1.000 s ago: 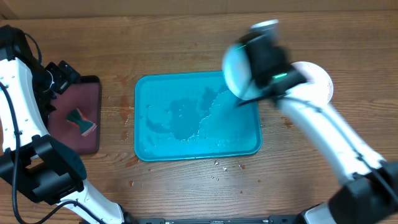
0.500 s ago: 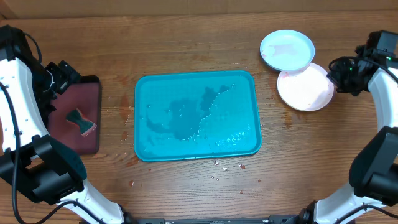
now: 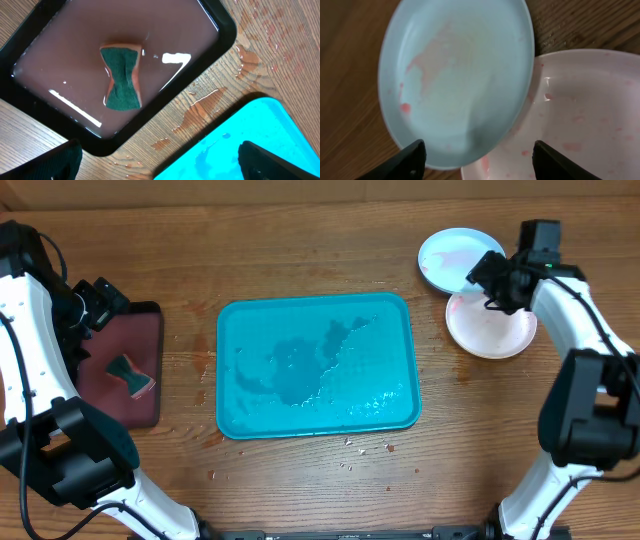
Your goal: Clean dirty plates on tray and stack at the side
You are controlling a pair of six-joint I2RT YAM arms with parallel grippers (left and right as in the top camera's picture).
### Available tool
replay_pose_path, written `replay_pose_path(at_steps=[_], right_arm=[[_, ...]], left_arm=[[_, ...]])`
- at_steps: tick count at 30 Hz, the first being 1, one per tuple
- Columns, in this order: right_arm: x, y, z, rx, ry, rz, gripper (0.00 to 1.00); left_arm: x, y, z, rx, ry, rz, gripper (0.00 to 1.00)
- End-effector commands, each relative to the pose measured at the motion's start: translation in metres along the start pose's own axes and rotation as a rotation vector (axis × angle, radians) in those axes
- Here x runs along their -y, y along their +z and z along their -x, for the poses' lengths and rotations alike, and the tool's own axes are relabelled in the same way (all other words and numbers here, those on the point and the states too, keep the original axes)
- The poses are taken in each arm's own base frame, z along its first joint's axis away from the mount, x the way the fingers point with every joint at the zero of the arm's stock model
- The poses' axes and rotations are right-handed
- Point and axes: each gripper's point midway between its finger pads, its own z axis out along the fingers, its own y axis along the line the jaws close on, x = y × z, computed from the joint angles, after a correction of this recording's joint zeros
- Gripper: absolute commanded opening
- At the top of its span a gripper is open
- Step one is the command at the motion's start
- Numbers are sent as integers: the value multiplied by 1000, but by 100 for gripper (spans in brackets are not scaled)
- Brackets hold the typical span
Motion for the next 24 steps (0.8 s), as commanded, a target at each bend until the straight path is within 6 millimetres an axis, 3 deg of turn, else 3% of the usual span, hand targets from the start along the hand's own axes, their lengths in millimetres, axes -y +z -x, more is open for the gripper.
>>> replay_pose_path(at_steps=[1, 2, 3, 7, 9, 13, 18, 21, 24], right_arm=[[8, 16, -1, 5, 72, -39, 67], [9, 18, -2, -1, 76, -42, 64], [12, 20, -3, -2, 77, -53, 51], [14, 20, -4, -3, 78, -67, 18], [15, 19, -6, -12, 79, -72, 11], [19, 10, -11, -38, 84, -95, 4], [16, -29, -2, -9, 81, -90, 4], [30, -61, 6, 44, 89, -171, 4], [51, -75, 5, 44, 35, -262, 4]], left_arm=[[3, -7, 2, 19, -5, -16, 100], [3, -7, 2, 19, -5, -16, 100], [3, -7, 2, 19, -5, -16, 100], [3, -7, 2, 19, -5, -16, 100], [3, -7, 2, 19, -5, -16, 100], [3, -7, 2, 19, -5, -16, 100], [3, -7, 2, 19, -4, -16, 100], [3, -7, 2, 19, -5, -16, 100], [3, -7, 2, 19, -4, -16, 100]])
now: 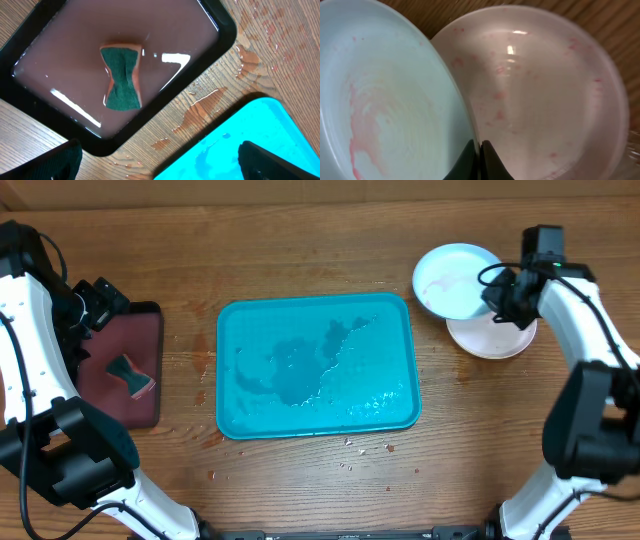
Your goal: Clean dirty plates on tray and stack at the side
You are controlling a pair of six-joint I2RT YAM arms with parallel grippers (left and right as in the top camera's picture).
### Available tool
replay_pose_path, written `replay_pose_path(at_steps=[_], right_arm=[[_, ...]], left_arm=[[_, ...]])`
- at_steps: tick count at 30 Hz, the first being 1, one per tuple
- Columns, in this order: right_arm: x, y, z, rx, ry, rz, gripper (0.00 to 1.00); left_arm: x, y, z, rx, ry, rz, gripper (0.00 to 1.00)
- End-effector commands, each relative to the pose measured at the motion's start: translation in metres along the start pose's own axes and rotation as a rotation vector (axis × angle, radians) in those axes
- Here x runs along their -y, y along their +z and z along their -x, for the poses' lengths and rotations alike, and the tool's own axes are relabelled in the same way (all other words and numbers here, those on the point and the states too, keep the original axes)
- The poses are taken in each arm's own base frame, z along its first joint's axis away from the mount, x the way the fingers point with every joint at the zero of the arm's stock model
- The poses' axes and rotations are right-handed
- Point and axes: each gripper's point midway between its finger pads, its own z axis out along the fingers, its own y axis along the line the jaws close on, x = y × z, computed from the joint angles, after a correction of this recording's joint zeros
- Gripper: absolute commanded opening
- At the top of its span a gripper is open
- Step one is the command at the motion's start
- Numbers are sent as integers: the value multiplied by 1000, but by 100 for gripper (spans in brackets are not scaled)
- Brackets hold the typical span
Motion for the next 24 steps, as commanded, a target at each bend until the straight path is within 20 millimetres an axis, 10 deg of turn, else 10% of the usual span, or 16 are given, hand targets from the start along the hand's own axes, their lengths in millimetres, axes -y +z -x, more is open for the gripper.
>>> replay_pose_path(at_steps=[1, 16, 20, 24], right_arm=[[22, -25, 18, 84, -45, -83, 4], [95, 12, -2, 20, 45, -207, 6], [88, 14, -7, -6, 28, -166, 52], [61, 12, -20, -92, -60, -16, 68]], left_arm=[[3, -7, 2, 19, -4, -16, 100], [3, -7, 2, 19, -5, -16, 100], [3, -7, 2, 19, -5, -16, 100], [3, -7, 2, 19, -5, -16, 100]])
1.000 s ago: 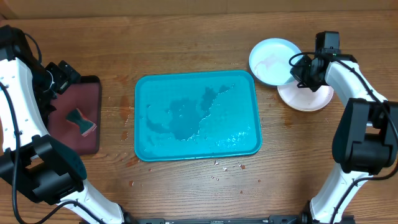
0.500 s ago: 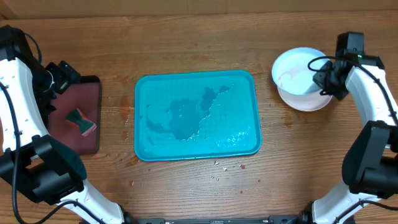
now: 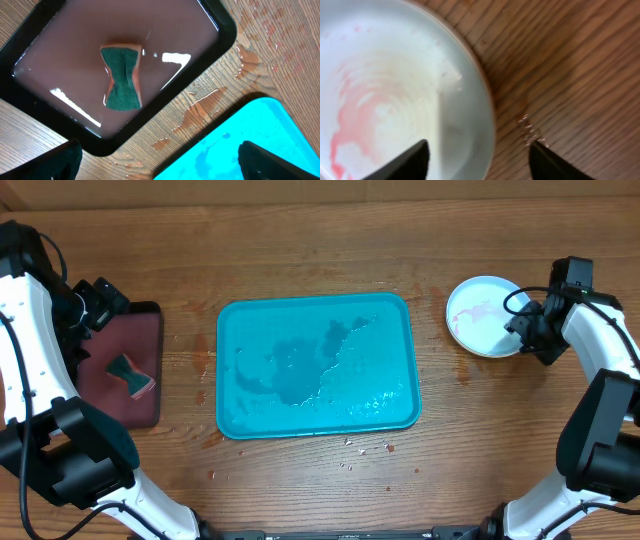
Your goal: Clean dirty plates on tray and stack at the side
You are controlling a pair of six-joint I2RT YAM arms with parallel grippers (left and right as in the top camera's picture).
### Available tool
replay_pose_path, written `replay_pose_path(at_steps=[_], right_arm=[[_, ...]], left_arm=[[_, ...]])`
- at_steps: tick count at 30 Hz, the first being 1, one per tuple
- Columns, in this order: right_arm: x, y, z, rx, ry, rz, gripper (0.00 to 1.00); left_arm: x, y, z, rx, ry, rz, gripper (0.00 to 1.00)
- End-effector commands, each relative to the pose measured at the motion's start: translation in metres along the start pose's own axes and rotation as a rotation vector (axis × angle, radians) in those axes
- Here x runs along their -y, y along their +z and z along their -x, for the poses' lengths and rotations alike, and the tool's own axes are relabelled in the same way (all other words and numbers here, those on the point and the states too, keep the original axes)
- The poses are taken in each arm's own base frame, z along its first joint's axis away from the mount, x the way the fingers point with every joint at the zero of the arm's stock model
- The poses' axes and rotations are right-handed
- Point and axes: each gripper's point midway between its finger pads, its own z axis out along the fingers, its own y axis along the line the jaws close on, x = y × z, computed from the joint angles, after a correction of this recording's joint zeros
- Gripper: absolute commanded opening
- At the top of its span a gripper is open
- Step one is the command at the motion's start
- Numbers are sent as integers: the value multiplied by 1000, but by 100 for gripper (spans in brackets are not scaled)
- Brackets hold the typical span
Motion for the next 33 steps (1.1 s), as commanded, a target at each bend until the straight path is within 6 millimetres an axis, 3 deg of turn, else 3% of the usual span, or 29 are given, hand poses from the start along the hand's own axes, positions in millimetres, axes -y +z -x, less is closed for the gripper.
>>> replay_pose_path(at_steps=[1, 5, 7, 8, 10, 13, 16, 17, 18, 22, 24, 33], right_arm=[[-19, -11, -11, -57, -63, 112, 69], [-25, -49, -15, -42, -65, 172, 70], [-26, -91, -14, 25, -98, 223, 71], [-26, -102, -16, 38, -112, 237, 71], [-21, -138, -31, 65, -138, 256, 72], [-18, -165, -63, 65, -216, 271, 72], [-19, -177, -104, 36, -297, 290, 72], [-21, -178, -121, 18, -337, 298, 78], [-24, -181, -135, -8, -371, 310, 100], [-41, -190, -180, -154, -440, 403, 100], [-48, -194, -190, -190, -457, 447, 100], [-39, -189, -186, -171, -458, 387, 100]], left_arm=[[3, -7, 2, 19, -4, -16, 100], [3, -7, 2, 19, -4, -16, 100], [3, -7, 2, 19, -4, -16, 100], [3, -7, 2, 19, -4, -16, 100], [3, -7, 2, 19, -4, -16, 100], [3, -7, 2, 19, -4, -16, 100], [3, -7, 2, 19, -4, -16, 100], [3, -7, 2, 19, -4, -16, 100], [3, -7, 2, 19, -4, -16, 100], [3, -7, 2, 19, -4, -16, 100], [3, -7, 2, 19, -4, -16, 100], [3, -7, 2, 19, -4, -16, 100]])
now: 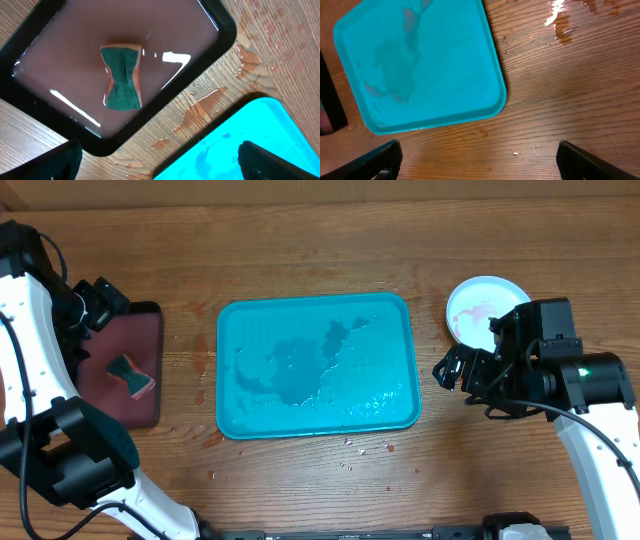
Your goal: Clean dirty plates on tray and stack at the side
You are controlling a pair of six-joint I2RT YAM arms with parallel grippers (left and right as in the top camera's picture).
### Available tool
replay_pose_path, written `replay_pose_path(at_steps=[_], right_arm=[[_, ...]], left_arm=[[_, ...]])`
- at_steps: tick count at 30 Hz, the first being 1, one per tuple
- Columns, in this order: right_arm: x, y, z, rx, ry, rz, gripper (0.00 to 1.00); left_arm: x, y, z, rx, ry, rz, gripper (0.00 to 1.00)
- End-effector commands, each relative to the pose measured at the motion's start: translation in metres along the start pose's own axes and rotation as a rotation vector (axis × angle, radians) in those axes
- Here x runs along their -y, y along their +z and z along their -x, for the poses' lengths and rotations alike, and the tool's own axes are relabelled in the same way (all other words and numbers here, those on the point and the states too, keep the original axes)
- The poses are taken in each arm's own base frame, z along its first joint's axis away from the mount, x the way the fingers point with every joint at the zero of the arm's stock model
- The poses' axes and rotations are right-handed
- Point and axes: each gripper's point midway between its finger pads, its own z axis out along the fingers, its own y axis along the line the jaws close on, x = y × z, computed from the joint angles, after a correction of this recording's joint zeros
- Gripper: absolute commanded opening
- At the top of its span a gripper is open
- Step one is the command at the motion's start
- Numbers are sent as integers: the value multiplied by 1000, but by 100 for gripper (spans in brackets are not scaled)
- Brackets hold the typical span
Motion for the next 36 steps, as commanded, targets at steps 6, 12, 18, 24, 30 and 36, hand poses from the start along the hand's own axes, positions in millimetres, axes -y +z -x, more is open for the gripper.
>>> replay_pose_path(at_steps=[6, 12, 18, 24, 30, 36], right_arm=[[9, 12, -10, -34, 11, -25, 100], [3, 29, -5, 202, -83, 140, 100], [1, 21, -22, 511, -214, 307, 100], [20, 24, -33, 688, -243, 308, 100], [27, 27, -25, 845, -266, 328, 100], [22, 15, -19, 980, -300, 376, 100]], left_arm=[[3, -7, 2, 19, -5, -16, 100], [3, -7, 2, 19, -4, -16, 100], [3, -7, 2, 19, -5, -16, 100], [3, -7, 2, 19, -5, -16, 100], [3, -7, 2, 19, -5, -16, 100], [3, -7, 2, 19, -5, -16, 100]])
